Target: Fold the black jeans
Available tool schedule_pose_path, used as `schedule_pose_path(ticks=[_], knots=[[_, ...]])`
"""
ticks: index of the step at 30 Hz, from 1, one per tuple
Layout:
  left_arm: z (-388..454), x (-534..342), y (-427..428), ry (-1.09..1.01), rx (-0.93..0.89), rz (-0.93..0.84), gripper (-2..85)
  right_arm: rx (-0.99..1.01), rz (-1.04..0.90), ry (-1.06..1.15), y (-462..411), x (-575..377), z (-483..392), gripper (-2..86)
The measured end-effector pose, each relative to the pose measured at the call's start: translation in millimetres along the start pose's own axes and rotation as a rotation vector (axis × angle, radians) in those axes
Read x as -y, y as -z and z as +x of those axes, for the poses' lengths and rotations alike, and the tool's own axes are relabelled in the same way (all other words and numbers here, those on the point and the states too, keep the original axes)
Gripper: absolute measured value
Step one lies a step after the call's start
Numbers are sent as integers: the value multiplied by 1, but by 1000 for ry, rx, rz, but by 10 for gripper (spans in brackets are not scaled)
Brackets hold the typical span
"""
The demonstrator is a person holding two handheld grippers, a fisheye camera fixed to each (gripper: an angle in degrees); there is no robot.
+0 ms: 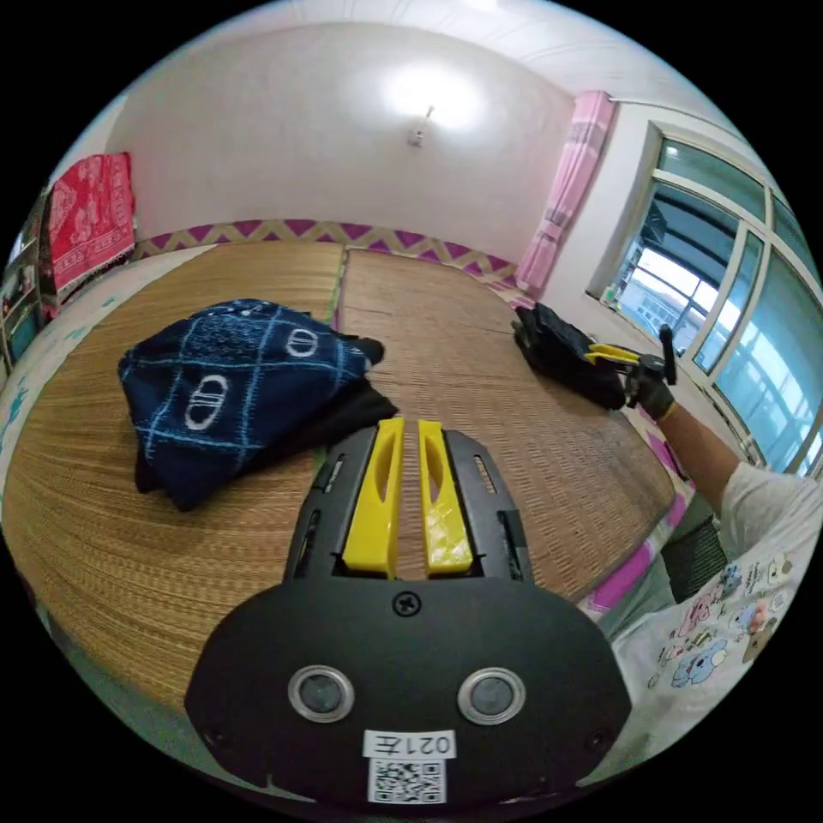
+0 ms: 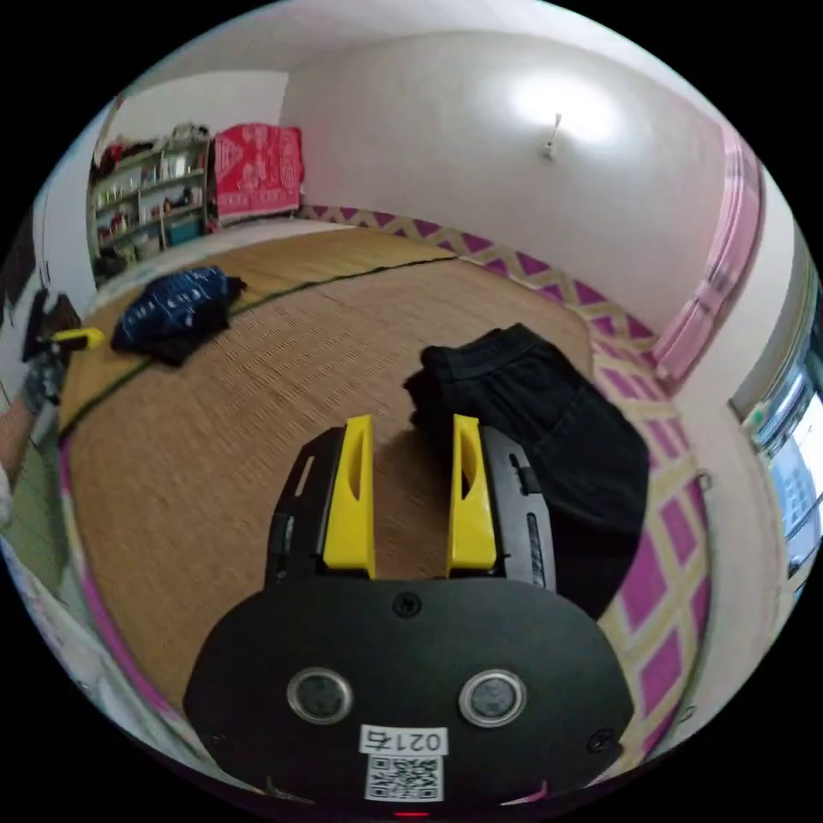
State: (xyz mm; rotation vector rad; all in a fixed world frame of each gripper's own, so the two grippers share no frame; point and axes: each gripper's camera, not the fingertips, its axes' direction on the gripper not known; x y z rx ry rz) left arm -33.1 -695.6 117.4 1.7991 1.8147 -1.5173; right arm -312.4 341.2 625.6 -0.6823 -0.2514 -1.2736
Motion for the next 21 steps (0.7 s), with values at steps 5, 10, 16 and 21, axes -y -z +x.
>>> schedule_pose_path(ticks=[5,10,16,21], knots=[[48,-19,-16,-24,-133,-11,50,-221,-47,234,-37,18,-28,158],[72,-37,-30,-41,-136,-37,49,-275,-163,328,-89,45,-38,149],[70,-54,-36,-7,-131,-46,43,-137,-132,88,-66,55,-2,59],[64,-62,-46,25,-165,-56,35,60,6,-156,-2,47,58,44]])
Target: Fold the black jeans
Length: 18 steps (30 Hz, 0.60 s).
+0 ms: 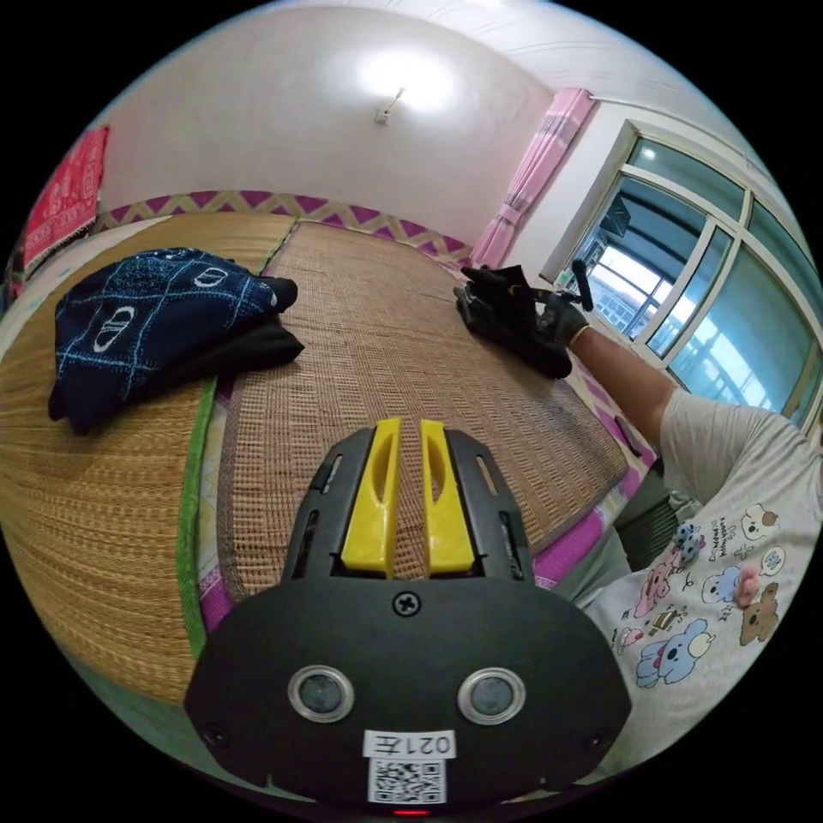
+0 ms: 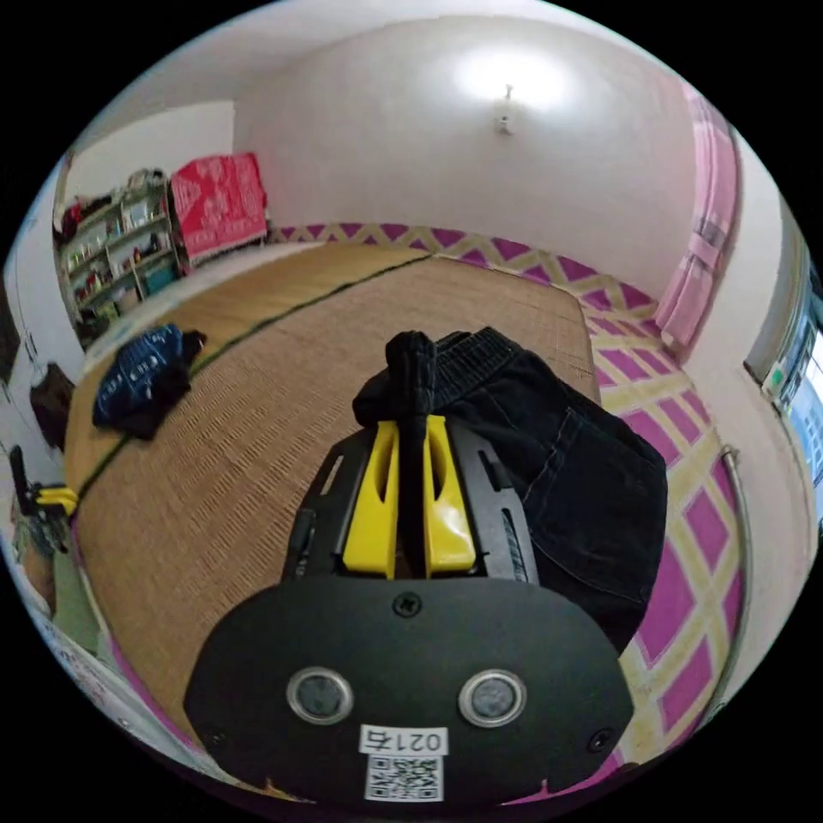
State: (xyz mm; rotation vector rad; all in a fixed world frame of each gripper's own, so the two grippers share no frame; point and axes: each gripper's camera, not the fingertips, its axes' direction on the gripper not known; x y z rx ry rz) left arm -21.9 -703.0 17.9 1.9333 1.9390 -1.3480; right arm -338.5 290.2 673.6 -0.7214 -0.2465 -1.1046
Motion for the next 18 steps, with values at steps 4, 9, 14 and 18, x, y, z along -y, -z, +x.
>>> schedule_pose_path(ticks=[4,9,14,18], knots=[[1,-4,-9,-7,-29,-1,21,50,29,38,71,-6,2,40],[5,-12,-24,0,-140,-2,8,220,-7,132,125,-25,-61,42],[14,-25,-31,28,-212,8,2,446,-181,273,110,-68,-181,45],[14,-37,-43,70,-205,-8,11,604,-362,267,56,-120,-250,49]])
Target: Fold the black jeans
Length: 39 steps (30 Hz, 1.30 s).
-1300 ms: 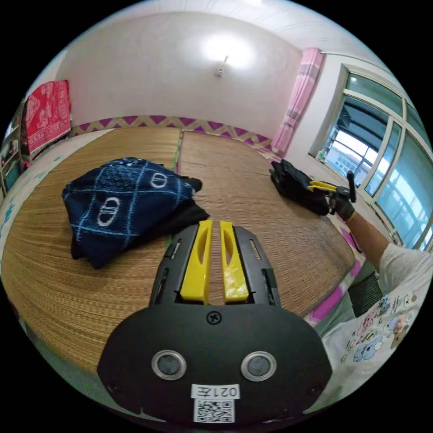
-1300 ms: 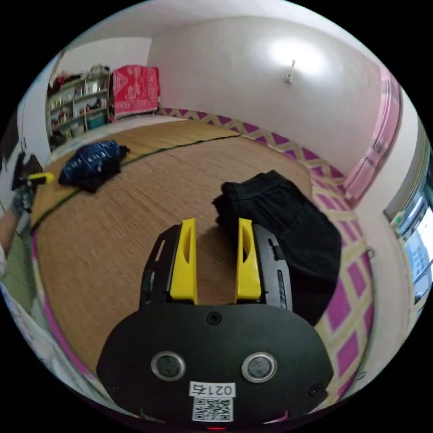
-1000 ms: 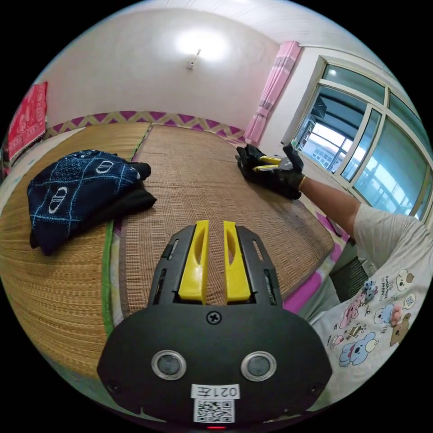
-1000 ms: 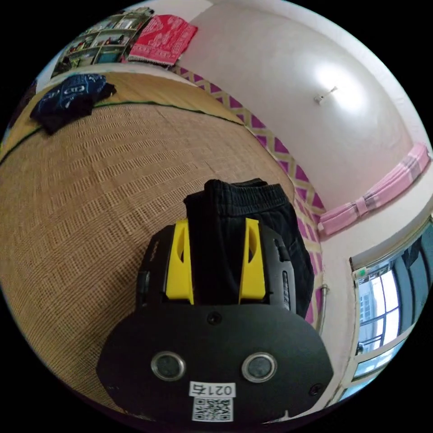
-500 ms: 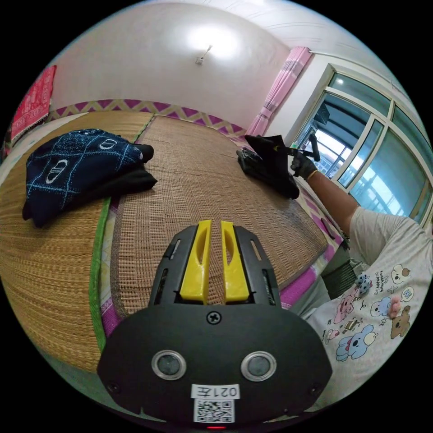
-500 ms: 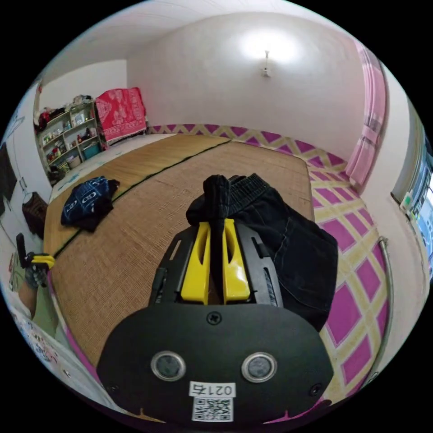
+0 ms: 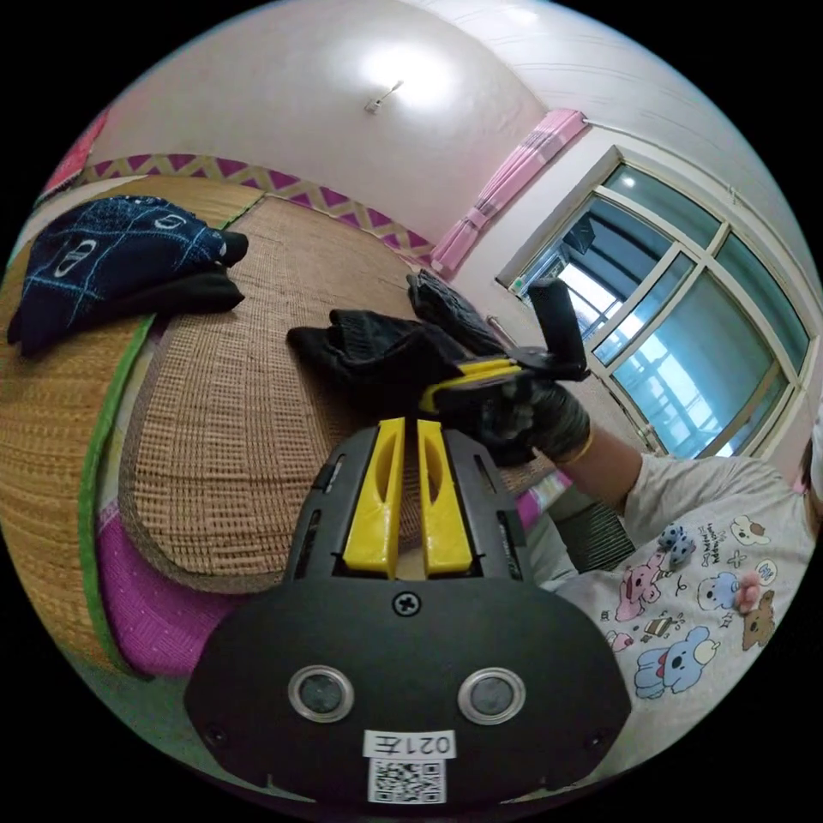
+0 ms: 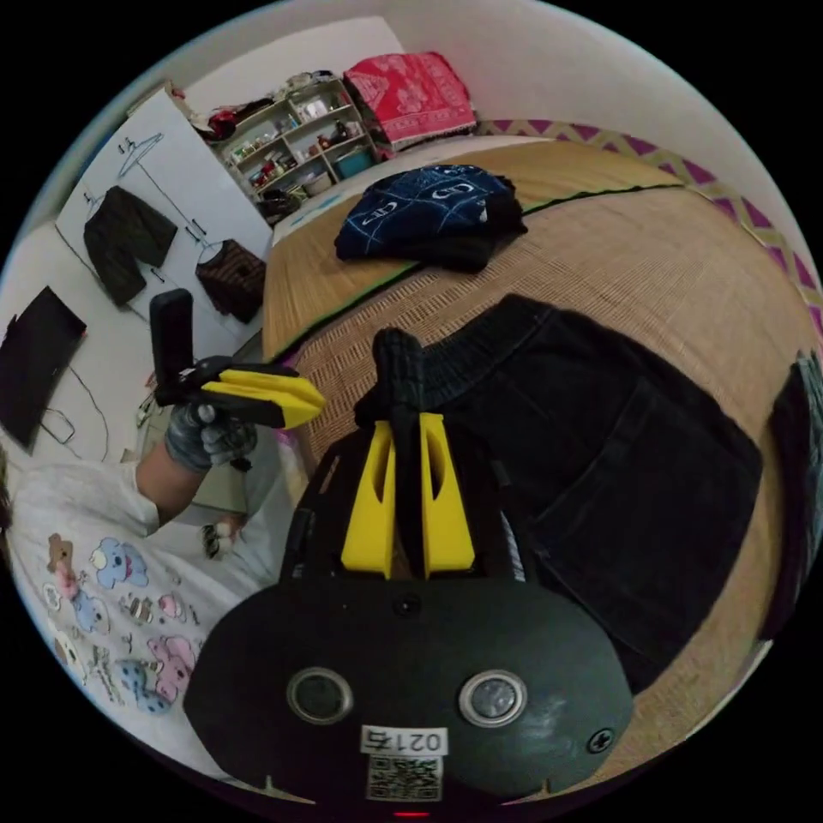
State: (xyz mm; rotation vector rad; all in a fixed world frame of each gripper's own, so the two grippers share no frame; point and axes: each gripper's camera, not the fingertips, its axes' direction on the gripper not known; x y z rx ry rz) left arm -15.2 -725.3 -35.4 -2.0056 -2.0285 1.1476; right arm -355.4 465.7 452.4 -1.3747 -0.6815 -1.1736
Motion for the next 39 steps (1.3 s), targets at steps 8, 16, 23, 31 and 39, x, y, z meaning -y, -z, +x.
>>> schedule_pose_path(ticks=[8,16,23,31,39], knots=[[-28,-3,-17,130,-5,66,81,133,189,-48,60,-55,42,17],[-66,24,-72,298,-54,28,135,246,641,-251,236,-162,145,-3],[-62,57,-128,288,-81,-154,102,-61,997,-587,409,-373,218,-4],[-36,97,-186,216,2,-292,40,97,950,-1223,366,-578,327,-3],[0,127,-252,116,-29,-374,42,36,991,-1229,414,-595,334,1]])
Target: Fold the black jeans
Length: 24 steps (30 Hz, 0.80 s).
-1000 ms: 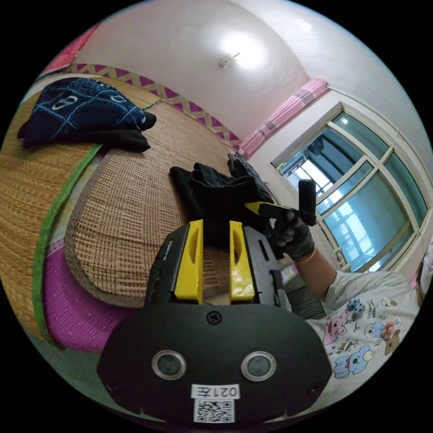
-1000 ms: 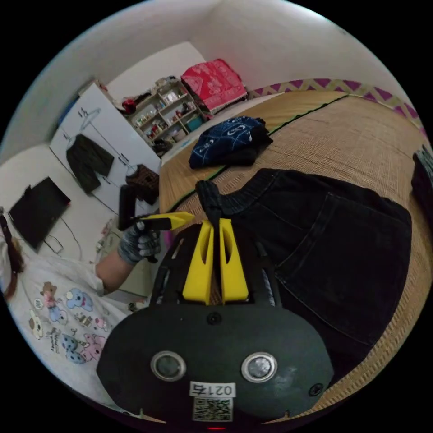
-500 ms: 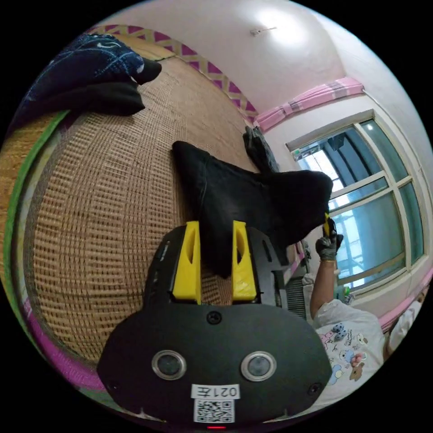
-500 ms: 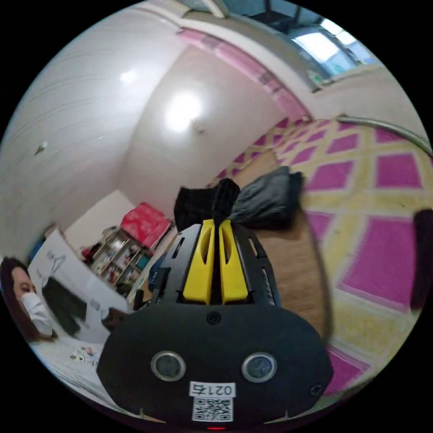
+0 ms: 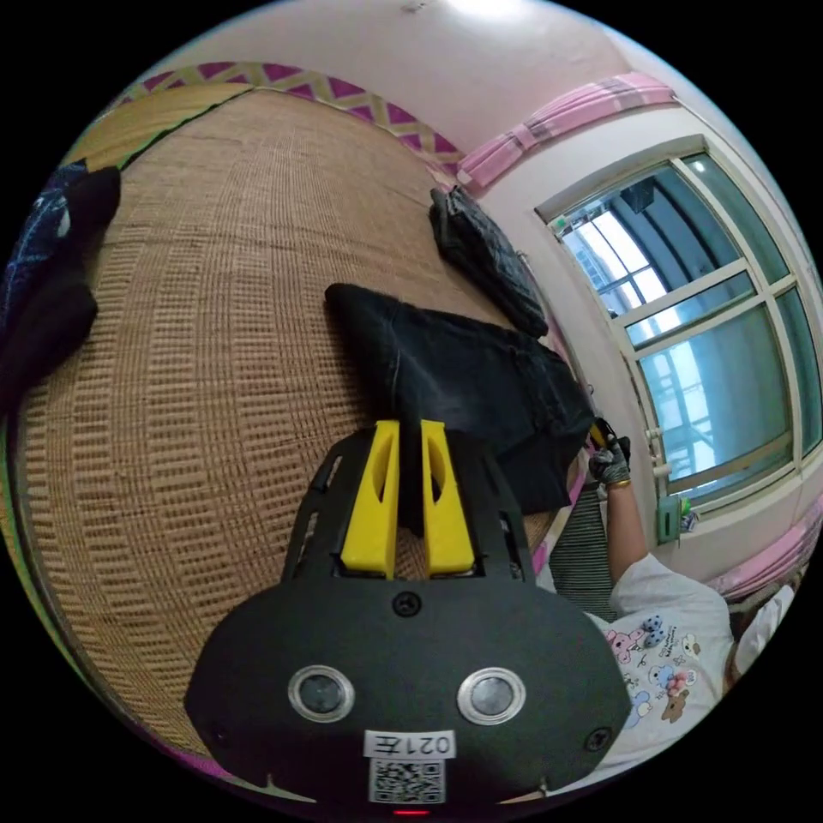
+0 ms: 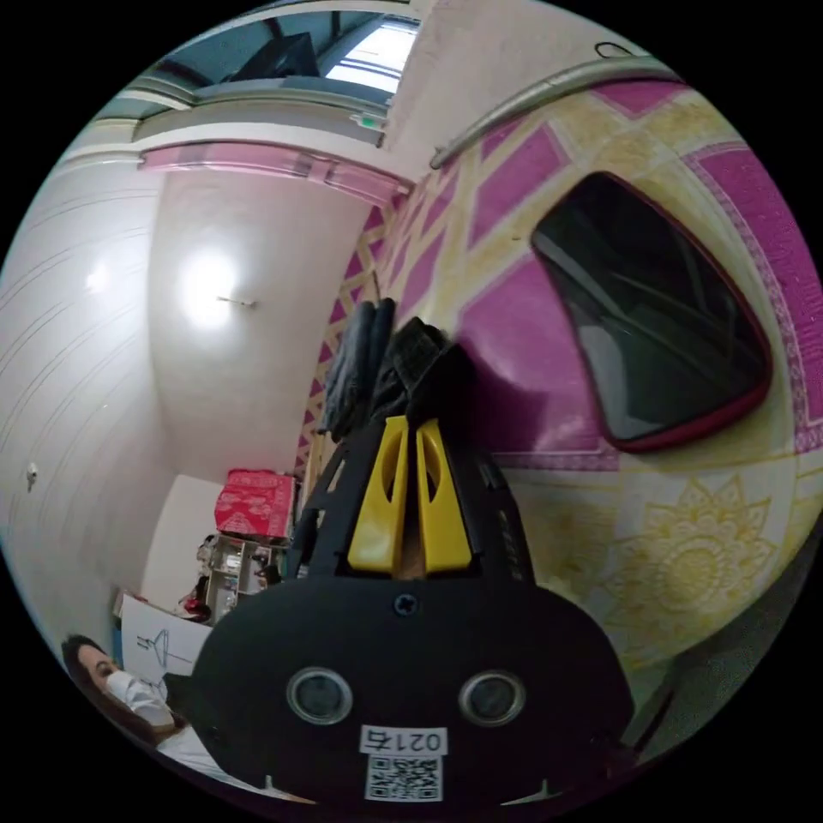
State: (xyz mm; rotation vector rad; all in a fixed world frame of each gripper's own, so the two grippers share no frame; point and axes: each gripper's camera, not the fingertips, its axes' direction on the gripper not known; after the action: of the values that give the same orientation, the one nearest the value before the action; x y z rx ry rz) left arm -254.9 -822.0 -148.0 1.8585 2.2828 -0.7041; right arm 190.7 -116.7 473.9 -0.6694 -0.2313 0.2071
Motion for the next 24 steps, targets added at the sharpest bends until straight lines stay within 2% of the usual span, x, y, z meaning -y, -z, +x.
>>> schedule_pose_path(ticks=[2,5,7,8,10,13,16,20,24], knots=[[0,-7,-5,7,-6,42,46,-56,-57,-46,0,1,10,6],[10,-27,13,-22,29,169,35,-169,48,37,23,-20,-15,18],[36,-39,26,-122,138,241,32,-344,141,274,25,-41,-72,36],[58,-41,24,-208,189,220,45,-379,135,347,18,-46,-88,41],[93,-40,11,-331,208,164,59,-452,-5,606,-32,-60,-143,59],[154,-36,-29,-522,188,80,72,-528,-125,827,-104,-83,-190,66],[205,-34,-78,-667,218,32,80,-574,-213,956,-168,-102,-212,70],[250,-27,-135,-755,189,-19,101,-665,-276,1034,-225,-112,-213,86],[266,-22,-163,-778,257,-35,85,-642,-346,951,-251,-108,-193,92]])
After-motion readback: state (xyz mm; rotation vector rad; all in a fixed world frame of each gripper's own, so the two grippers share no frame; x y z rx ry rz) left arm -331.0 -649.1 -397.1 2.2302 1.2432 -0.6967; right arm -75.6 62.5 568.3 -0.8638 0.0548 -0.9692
